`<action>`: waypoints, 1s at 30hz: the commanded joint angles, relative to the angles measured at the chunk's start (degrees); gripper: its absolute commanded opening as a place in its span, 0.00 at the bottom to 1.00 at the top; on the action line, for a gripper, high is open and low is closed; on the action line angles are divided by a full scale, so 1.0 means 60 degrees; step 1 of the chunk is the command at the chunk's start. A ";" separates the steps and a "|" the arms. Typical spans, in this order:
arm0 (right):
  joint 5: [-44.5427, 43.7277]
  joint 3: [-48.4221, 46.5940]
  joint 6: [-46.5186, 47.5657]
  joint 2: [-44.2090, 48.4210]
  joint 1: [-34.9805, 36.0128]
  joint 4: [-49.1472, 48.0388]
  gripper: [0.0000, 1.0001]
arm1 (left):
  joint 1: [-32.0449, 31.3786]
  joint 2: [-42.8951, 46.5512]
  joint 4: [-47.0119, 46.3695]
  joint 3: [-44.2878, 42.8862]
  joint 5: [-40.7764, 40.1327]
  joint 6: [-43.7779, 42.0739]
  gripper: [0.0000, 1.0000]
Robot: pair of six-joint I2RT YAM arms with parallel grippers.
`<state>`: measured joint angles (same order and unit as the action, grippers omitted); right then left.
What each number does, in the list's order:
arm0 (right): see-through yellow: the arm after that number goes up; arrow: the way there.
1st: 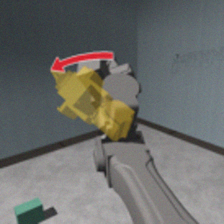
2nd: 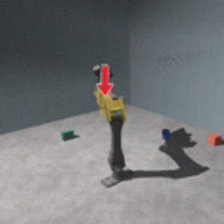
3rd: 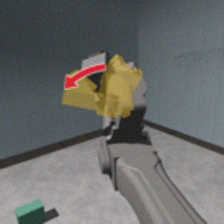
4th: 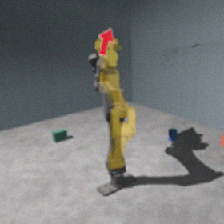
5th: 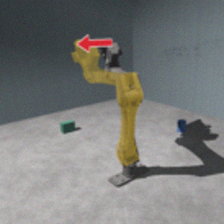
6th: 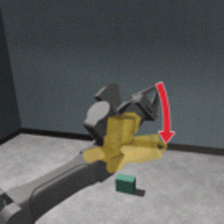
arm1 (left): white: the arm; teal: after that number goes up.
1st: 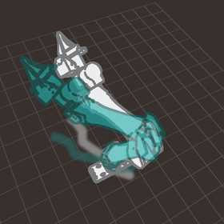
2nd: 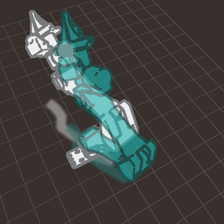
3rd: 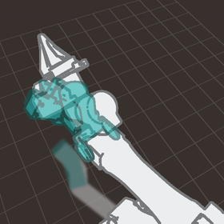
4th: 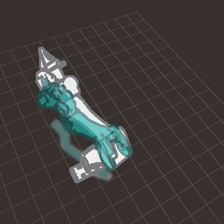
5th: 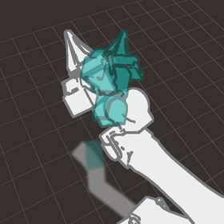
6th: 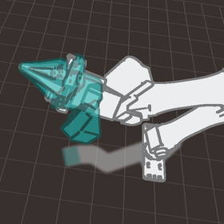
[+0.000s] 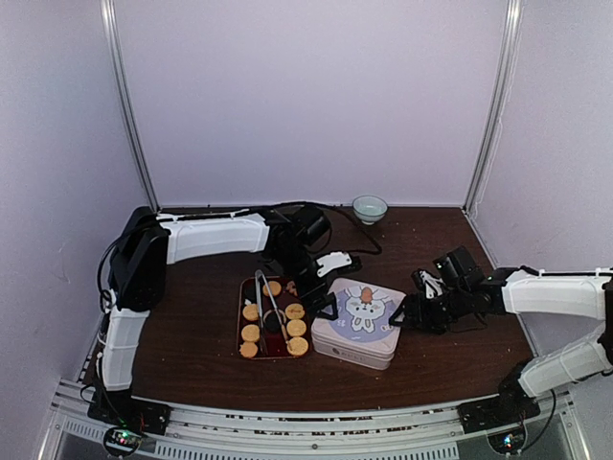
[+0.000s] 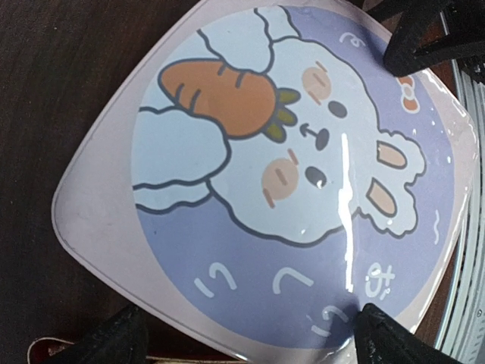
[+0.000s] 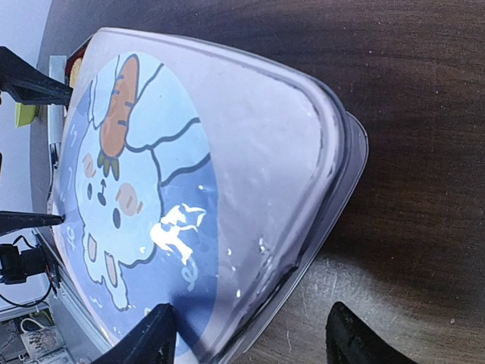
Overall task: Pack the cookies
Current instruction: Adjust the box lid on the packing box, then reset both arms
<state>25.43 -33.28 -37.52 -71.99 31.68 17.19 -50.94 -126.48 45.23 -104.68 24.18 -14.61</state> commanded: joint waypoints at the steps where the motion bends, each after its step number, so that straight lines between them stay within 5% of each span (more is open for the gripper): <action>1: -0.0593 0.0854 0.0002 0.0161 0.0154 0.0417 0.67 | -0.0207 0.0439 0.0020 0.0316 0.0084 -0.0236 0.98; 6: -0.0869 0.0717 0.0047 0.0600 0.0162 0.0813 0.67 | -0.0227 0.0470 0.0027 0.0324 -0.0284 -0.0297 0.98; 20: -0.1466 -0.1995 0.0573 0.1691 0.0133 0.2665 0.87 | 0.0215 0.1784 0.1194 -0.0296 -0.1401 -0.0350 0.98; 25: -0.4778 -0.2640 0.1106 0.2571 0.0010 0.2846 1.00 | 0.0993 0.2933 0.1326 0.0171 -0.1901 -0.0214 0.98; 30: -0.8498 -0.1401 0.2036 0.4167 -0.0451 0.1129 1.00 | 0.3240 0.5165 -0.0391 0.2888 -0.2388 0.0347 0.98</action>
<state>-4.16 -46.68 -30.65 -53.17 30.70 30.72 -41.87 -105.12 50.30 -97.60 13.93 -15.18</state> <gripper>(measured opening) 0.999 0.978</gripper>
